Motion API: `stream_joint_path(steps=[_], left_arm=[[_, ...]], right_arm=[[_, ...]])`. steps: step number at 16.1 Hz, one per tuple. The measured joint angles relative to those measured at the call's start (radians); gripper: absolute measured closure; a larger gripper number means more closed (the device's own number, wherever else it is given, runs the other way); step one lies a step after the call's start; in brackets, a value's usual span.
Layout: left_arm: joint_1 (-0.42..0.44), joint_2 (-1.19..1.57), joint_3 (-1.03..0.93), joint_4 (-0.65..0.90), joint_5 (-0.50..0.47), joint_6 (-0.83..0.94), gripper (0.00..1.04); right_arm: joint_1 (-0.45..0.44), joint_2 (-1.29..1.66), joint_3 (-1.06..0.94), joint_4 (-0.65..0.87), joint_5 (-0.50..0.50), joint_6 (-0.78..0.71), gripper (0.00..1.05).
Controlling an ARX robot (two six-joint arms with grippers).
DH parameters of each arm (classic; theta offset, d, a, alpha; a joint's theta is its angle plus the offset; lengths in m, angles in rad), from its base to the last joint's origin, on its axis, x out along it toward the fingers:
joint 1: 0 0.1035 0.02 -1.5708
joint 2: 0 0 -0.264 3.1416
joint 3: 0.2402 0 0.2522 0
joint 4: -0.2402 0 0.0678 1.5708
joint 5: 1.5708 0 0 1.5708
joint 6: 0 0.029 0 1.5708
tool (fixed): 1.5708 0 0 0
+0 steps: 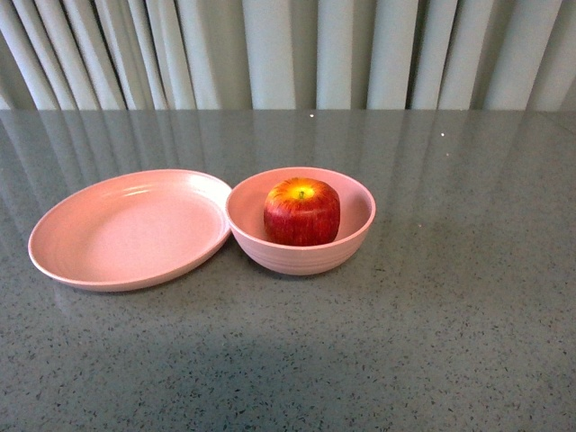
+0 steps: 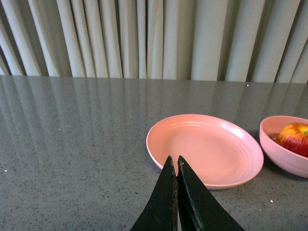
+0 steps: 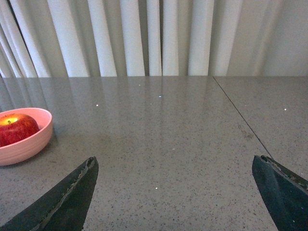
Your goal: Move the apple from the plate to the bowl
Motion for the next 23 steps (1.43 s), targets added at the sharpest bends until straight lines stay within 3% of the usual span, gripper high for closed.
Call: stream_joint_path(steps=[5, 7, 12, 14, 17, 23], left_arm=[[0.0, -0.087, 0.0, -0.093, 0.0, 0.0, 1.04], [0.0, -0.191, 0.001, -0.25, 0.003, 0.0, 1.04], [0.0, -0.246, 0.001, -0.256, -0.001, 0.001, 1.04], [0.0, -0.246, 0.001, -0.256, 0.0, 0.0, 0.62], [0.0, -0.246, 0.001, -0.256, 0.0, 0.0, 0.27], [0.0, -0.246, 0.001, -0.256, 0.0, 0.002, 0.05]], right_arm=[[0.0, 0.0, 0.0, 0.0, 0.0, 0.0, 0.07], [0.0, 0.0, 0.0, 0.0, 0.0, 0.0, 0.07], [0.0, 0.0, 0.0, 0.0, 0.0, 0.0, 0.07], [0.0, 0.0, 0.0, 0.0, 0.0, 0.0, 0.07], [0.0, 0.0, 0.0, 0.0, 0.0, 0.0, 0.07], [0.0, 0.0, 0.0, 0.0, 0.0, 0.0, 0.07]])
